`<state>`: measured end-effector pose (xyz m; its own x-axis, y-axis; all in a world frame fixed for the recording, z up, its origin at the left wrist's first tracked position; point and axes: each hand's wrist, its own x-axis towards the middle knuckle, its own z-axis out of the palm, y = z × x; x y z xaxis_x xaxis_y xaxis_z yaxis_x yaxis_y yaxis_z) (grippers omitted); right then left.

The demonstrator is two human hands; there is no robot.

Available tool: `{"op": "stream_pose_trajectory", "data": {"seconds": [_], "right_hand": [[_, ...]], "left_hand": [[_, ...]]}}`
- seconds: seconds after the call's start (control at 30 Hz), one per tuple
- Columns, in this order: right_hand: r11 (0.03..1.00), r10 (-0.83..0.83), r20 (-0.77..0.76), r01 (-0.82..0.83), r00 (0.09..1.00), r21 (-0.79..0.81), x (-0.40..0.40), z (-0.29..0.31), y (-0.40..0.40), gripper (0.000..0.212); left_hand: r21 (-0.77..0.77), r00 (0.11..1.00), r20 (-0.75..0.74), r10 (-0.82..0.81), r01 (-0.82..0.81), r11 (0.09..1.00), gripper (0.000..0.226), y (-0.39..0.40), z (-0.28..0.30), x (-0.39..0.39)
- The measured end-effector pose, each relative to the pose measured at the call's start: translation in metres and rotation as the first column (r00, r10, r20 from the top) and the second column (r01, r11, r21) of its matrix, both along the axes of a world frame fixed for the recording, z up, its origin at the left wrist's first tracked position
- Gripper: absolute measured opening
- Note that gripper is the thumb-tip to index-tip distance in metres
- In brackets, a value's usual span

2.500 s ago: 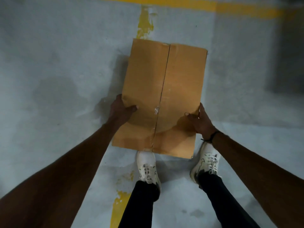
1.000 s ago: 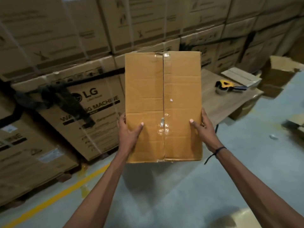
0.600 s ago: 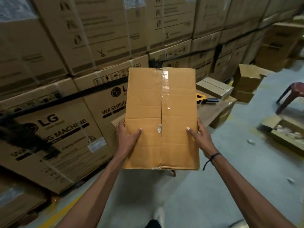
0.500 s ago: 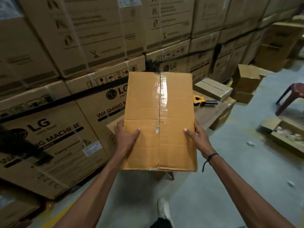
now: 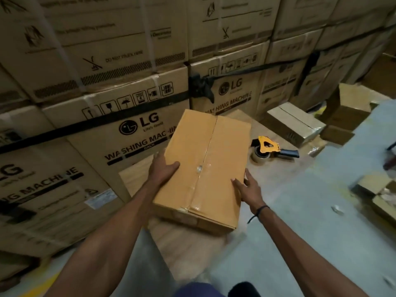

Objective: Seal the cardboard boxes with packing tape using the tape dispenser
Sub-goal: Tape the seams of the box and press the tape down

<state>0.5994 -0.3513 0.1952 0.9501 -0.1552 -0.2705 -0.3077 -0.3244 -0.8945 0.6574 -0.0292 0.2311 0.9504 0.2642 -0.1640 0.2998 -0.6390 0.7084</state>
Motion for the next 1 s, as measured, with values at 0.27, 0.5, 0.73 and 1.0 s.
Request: {"op": "stream_pose_trajectory", "data": {"seconds": [0.27, 0.5, 0.73, 1.0], "right_hand": [[0.991, 0.129, -0.061, -0.13, 0.99, -0.019, 0.042, -0.038, -0.013, 0.078], [0.707, 0.546, 0.054, -0.425, 0.836, -0.565, 0.105, -0.032, -0.019, 0.091], [0.171, 0.946, -0.051, -0.627, 0.319, -0.76, 0.215, -0.034, 0.002, 0.081], [0.001, 0.981, -0.116, -0.602, 0.156, -0.799, 0.24, -0.042, 0.001, 0.077]], "left_hand": [[0.139, 0.989, -0.147, -0.001, 0.022, 0.99, 0.073, -0.014, -0.053, 0.031], [0.334, 0.991, -0.102, 0.089, -0.05, 0.941, 0.06, -0.068, -0.072, 0.027], [0.375, 1.0, 0.001, -0.023, 0.021, 0.927, 0.056, -0.158, -0.087, 0.001], [0.509, 0.988, -0.058, 0.142, -0.093, 0.856, 0.075, -0.158, -0.095, -0.051]]}}
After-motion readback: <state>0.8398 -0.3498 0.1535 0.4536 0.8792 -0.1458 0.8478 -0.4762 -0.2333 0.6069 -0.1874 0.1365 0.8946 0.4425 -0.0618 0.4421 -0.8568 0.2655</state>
